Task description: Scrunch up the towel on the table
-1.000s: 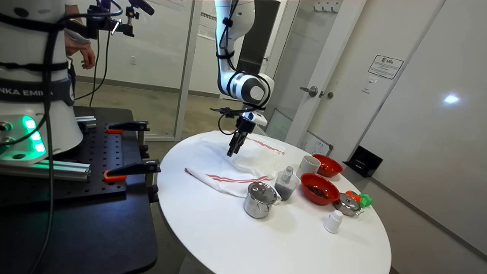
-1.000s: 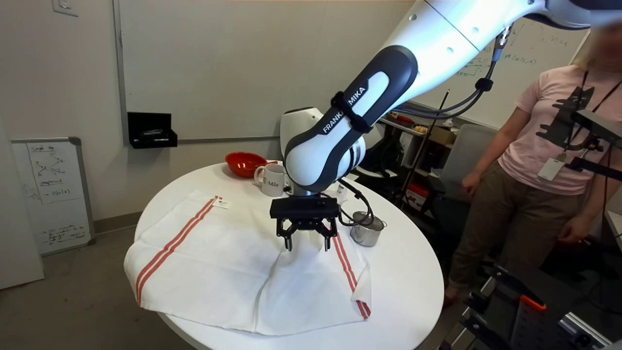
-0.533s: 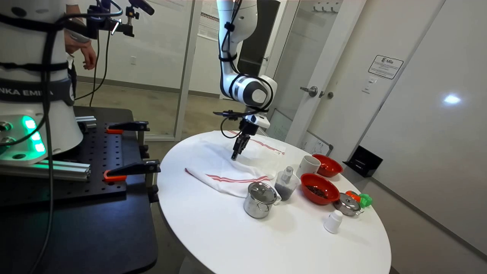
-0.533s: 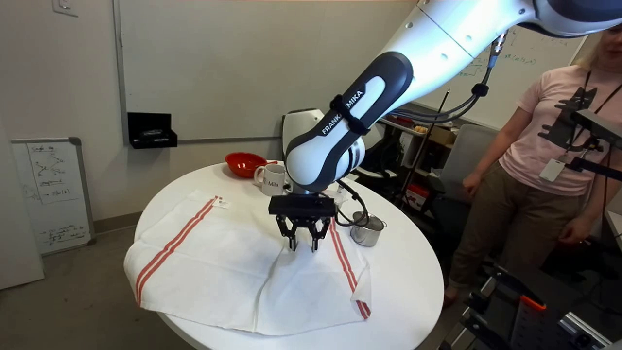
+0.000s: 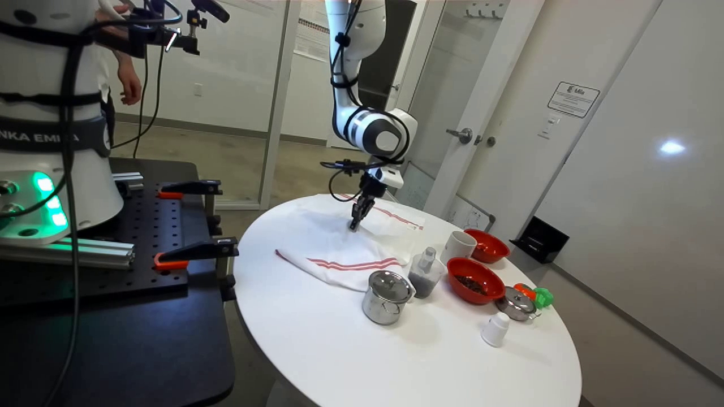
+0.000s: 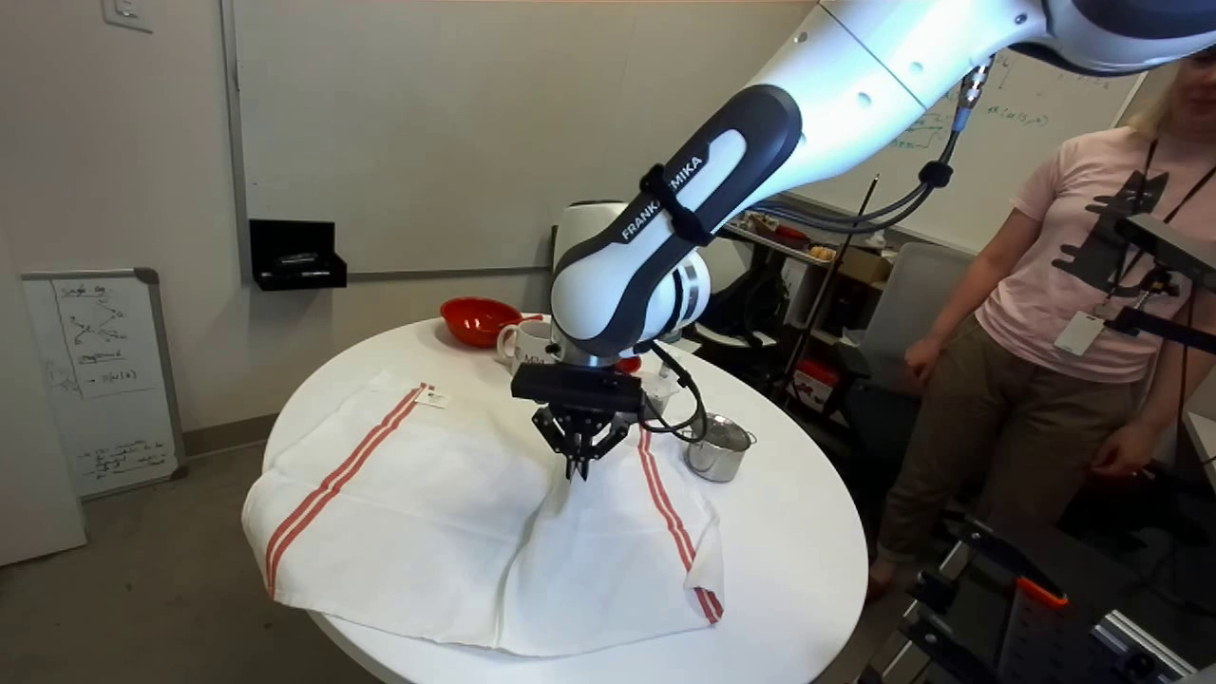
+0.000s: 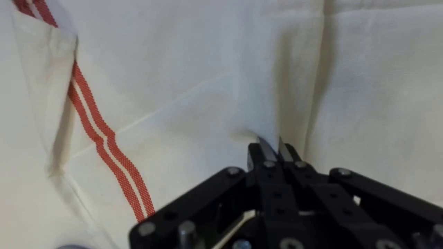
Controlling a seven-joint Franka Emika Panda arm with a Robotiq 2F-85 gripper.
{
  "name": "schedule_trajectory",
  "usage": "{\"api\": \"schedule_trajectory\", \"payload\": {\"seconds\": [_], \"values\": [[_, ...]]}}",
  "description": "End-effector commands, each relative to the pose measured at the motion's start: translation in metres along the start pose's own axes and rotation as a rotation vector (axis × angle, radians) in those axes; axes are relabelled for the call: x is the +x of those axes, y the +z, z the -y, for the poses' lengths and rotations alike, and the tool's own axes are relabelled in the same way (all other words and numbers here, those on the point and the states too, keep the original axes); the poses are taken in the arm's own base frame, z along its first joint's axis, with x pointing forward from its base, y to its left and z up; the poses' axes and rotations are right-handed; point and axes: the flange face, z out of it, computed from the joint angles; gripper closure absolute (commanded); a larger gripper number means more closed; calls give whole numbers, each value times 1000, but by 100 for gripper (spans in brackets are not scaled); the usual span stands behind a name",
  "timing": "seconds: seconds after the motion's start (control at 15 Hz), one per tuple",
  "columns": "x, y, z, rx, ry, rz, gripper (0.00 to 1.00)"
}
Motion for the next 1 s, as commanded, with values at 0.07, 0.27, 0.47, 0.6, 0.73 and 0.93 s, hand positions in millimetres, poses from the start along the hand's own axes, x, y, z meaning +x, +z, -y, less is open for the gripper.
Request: {"api": "schedule_trajectory", "payload": {"seconds": [0.07,0.27,0.47,0.6,0.73,0.93], "values": [[4,-49,4,80,60,11,99],[8,-85,1,103,85,-4,99],[6,-114,-4,91,63,-3,99],[2,-134,-6,82,45,-5,99],[-2,-157,-8,77,30,-14,99],[-8,-201,-11,81,-17,-41,99]]}}
